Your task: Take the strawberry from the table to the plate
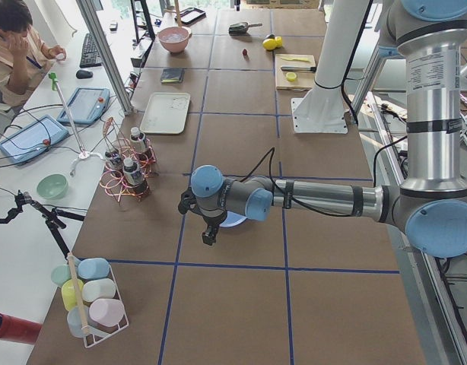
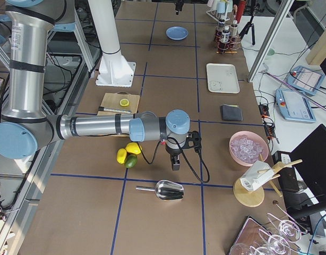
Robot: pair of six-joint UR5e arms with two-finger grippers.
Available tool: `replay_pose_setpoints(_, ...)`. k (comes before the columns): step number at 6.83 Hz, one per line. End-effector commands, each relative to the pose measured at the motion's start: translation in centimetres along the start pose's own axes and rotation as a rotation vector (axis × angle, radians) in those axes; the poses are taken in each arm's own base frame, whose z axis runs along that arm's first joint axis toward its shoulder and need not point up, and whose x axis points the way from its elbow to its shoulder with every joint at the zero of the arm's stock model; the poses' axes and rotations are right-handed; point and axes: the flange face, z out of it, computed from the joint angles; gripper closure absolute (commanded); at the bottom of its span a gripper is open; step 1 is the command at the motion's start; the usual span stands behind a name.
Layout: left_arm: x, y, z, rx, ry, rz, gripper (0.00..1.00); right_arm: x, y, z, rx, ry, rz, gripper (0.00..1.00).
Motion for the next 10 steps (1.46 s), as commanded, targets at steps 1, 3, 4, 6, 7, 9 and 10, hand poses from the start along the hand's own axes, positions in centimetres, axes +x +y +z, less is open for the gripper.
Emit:
replay_pose_setpoints(1, -0.4, 0.9, 4.9, 0.009, 0.036, -0.056, 0.02, 0.2, 0.0, 0.7, -0.015, -0.003, -0.007, 0.0)
replay_pose_setpoints(3, 1.4, -0.5, 5.9, -0.004, 0.049, -0.068, 0.02, -0.4, -0.3, 0.1, -0.001, -0.012, -0.019, 0.0)
replay_pose_setpoints(4, 1.8, -0.6, 6.5, -0.017, 0.051, -0.06, 0.03, -0.4, -0.3, 0.2, -0.002, -0.012, -0.018, 0.0)
replay_pose_setpoints(6, 2.5, -2.5, 8.8, -0.047, 0.055, -0.045, 0.1, -0.4, -0.3, 0.2, -0.003, -0.014, -0.016, 0.0)
replay_pose_setpoints(7, 2.2, -2.5, 9.1, -0.051, 0.052, -0.049, 0.18, -0.4, -0.2, 0.2, -0.004, -0.014, -0.016, 0.0)
replay_pose_setpoints(9, 2.1, -2.4, 9.2, -0.057, 0.054, -0.051, 0.79, -0.3, -0.2, 0.2, -0.004, -0.014, -0.014, 0.0)
replay_pose_setpoints(10, 2.1, -2.4, 9.2, -0.057, 0.055, -0.051, 1.0, -0.3, -0.2, 0.2, -0.004, -0.014, -0.014, 0.0)
